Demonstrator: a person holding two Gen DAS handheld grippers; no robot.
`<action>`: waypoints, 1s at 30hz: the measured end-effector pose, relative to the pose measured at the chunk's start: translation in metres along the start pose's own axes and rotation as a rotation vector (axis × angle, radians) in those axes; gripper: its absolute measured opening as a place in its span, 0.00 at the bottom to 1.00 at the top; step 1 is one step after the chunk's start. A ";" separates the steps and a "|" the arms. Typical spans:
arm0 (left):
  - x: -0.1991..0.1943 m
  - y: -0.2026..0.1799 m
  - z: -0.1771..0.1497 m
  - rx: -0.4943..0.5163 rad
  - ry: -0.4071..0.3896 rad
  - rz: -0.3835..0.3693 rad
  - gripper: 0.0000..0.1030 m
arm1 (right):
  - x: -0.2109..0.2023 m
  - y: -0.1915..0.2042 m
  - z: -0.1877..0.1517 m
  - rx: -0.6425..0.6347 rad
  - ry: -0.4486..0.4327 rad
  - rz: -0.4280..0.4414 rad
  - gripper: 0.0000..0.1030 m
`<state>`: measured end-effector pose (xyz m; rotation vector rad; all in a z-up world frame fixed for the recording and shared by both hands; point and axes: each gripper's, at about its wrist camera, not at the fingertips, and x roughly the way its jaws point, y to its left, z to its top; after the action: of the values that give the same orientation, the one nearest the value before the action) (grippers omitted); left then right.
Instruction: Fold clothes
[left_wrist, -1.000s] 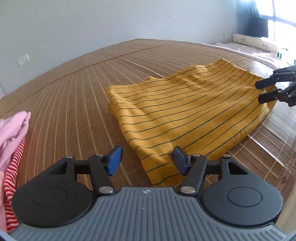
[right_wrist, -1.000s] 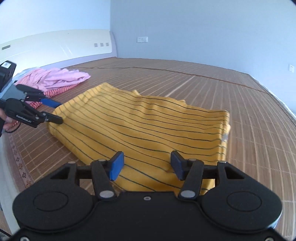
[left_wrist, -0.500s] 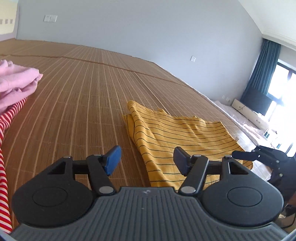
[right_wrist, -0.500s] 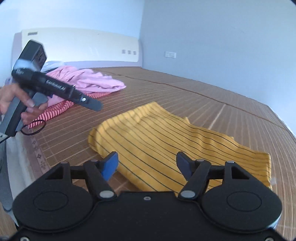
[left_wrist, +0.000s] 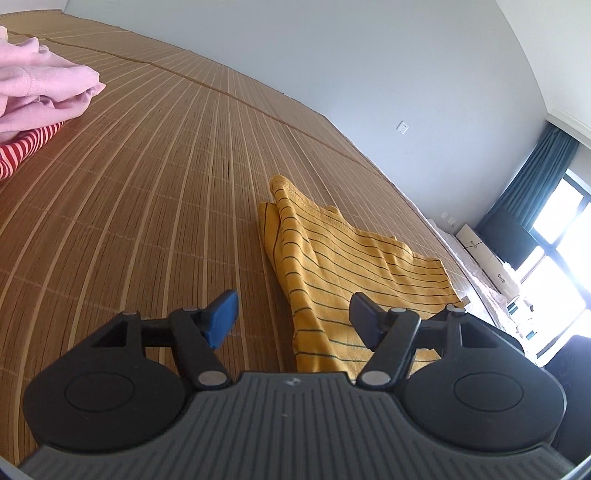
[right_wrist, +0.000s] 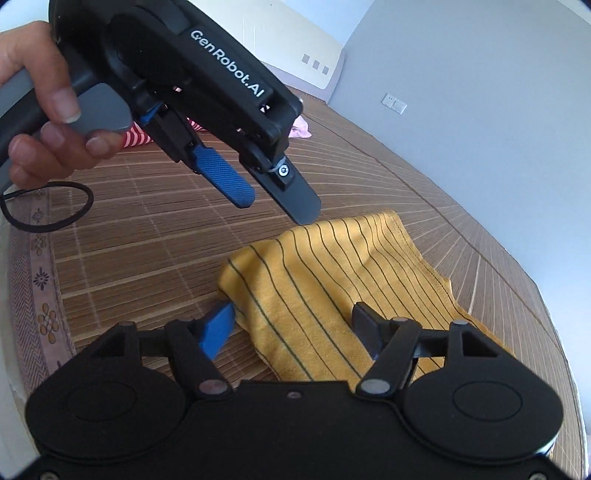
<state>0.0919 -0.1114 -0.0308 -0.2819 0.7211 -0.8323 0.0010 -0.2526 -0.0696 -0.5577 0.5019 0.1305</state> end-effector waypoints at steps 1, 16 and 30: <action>0.000 0.000 -0.001 0.003 -0.002 0.008 0.73 | 0.001 0.001 0.000 -0.003 -0.002 -0.007 0.71; 0.008 -0.004 -0.005 0.035 0.008 0.049 0.75 | 0.004 0.003 -0.008 0.028 -0.027 -0.024 0.32; 0.015 0.004 -0.012 -0.179 -0.004 -0.237 0.85 | -0.059 -0.038 -0.004 0.266 -0.137 -0.013 0.11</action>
<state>0.0928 -0.1198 -0.0486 -0.5373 0.7694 -0.9924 -0.0423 -0.2858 -0.0258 -0.2893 0.3746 0.0873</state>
